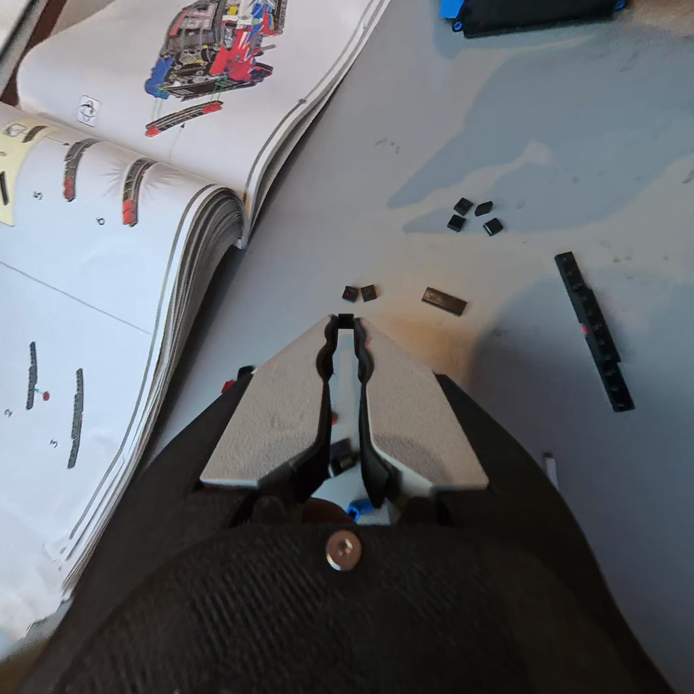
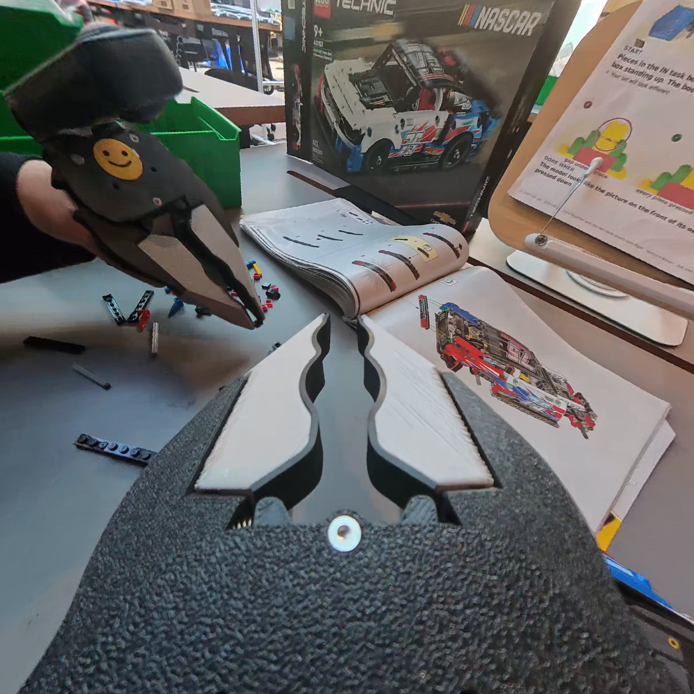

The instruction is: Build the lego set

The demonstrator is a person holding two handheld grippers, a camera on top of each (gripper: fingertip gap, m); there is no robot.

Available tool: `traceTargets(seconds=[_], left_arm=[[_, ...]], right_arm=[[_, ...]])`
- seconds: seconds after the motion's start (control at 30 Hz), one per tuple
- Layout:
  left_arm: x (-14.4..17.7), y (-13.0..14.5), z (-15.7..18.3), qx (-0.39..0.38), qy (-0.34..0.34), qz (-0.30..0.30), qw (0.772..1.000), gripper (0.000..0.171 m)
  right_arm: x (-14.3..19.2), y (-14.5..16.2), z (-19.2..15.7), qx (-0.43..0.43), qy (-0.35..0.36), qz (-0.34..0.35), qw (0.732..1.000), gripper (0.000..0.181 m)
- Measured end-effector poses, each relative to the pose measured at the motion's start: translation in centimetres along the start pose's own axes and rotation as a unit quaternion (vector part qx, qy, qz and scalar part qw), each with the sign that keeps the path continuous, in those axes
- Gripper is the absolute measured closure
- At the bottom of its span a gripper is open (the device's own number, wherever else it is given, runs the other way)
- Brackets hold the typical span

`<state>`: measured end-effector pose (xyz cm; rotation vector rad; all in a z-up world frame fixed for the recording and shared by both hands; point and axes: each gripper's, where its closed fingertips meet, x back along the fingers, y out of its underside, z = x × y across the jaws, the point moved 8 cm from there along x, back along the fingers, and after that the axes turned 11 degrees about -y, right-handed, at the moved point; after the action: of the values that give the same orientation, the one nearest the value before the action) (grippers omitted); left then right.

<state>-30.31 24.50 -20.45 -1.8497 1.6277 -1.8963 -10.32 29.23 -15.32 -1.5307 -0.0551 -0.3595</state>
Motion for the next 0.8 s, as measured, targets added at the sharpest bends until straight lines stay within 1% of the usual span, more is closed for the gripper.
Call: traceTargets(seconds=[0.07, 0.2, 0.37, 0.47, 0.53, 0.63, 0.73, 0.8], left_arm=[[-0.4, -0.2, 0.4, 0.0, 0.01, 0.003, 1.0, 0.166], [-1.4, 0.3, 0.8, -0.011, 0.005, -0.023, 1.0, 0.166], [-1.7, 0.3, 1.3, -0.002, 0.008, -0.013, 1.0, 0.165], [-1.4, 0.4, 1.1, 0.004, -0.001, -0.014, 1.0, 0.155], [-0.4, 0.4, 0.6, 0.016, -0.012, -0.004, 1.0, 0.154], [2.6, 1.0, -0.7, 0.038, -0.05, 0.008, 0.998, 0.152], [6.6, 2.6, -2.2, 0.076, -0.112, 0.019, 0.991, 0.153], [8.6, 4.3, -2.8, 0.11, -0.144, 0.006, 0.983, 0.153]], right_arm=[[0.3, 0.0, 0.0, 0.0, -0.001, 0.003, 1.0, 0.169], [0.3, 0.1, -0.3, 0.002, -0.007, 0.002, 1.0, 0.169], [-0.3, 0.2, -0.9, 0.025, -0.011, -0.01, 1.0, 0.169], [-0.8, 0.2, -1.3, 0.04, -0.018, -0.019, 0.999, 0.169], [-1.1, 0.2, -1.7, 0.042, -0.025, -0.021, 0.999, 0.169], [-1.6, 0.2, -2.3, 0.04, -0.039, -0.022, 0.998, 0.169], [-2.5, 0.6, -3.0, 0.031, -0.062, -0.03, 0.997, 0.168], [-3.2, 0.9, -3.2, 0.027, -0.07, -0.037, 0.997, 0.169]])
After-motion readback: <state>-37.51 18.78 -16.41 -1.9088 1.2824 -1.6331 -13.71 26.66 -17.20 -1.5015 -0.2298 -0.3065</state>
